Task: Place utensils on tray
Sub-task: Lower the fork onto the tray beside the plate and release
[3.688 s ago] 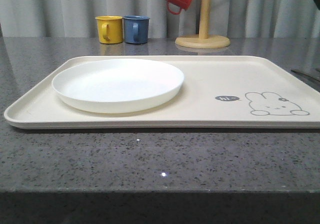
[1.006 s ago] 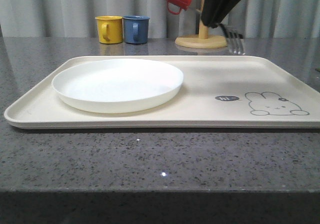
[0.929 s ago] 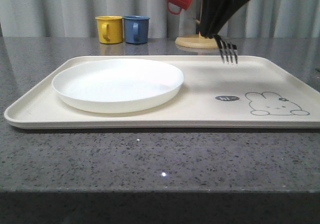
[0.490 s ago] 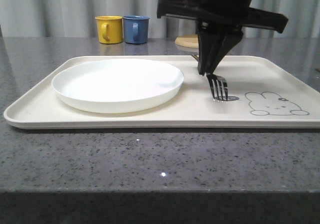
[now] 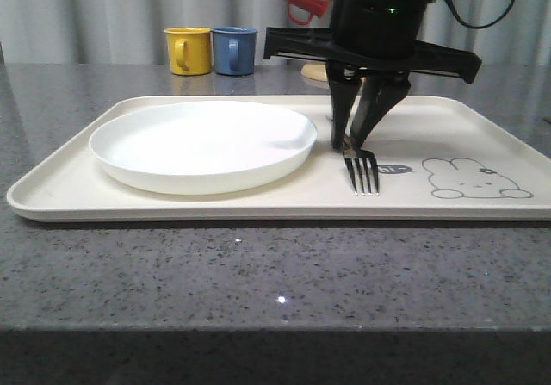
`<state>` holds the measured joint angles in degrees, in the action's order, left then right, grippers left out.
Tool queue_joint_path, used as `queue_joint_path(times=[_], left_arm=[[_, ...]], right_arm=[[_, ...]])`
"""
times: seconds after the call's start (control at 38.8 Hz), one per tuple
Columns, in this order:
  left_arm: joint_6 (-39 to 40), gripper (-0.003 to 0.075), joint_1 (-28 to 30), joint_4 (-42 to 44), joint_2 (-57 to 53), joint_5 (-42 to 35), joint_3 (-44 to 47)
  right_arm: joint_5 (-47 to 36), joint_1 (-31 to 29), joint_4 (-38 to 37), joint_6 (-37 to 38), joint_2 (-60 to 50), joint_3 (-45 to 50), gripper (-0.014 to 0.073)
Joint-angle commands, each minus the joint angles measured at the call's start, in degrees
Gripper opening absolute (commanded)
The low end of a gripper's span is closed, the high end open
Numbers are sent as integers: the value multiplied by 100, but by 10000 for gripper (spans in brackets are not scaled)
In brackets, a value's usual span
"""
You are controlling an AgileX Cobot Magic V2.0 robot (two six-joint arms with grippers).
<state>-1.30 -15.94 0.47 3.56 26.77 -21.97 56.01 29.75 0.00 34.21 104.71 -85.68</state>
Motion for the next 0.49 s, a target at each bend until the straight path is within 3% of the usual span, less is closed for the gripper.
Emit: queue_joint_path(times=[0.0,0.18,0.46], left_arm=[[50,-18,11,-47,72,-503,-150],[50,-18,11,-47,72,-503,-150],[50,-18,11,-47,72,-503,-150]], right_arm=[[-117,-7,-179,-10,-380,-202,290],[398,-14,-704,-28,-740,-534,416],[2028,-399,-1355,-1407,-985,-1520,415]])
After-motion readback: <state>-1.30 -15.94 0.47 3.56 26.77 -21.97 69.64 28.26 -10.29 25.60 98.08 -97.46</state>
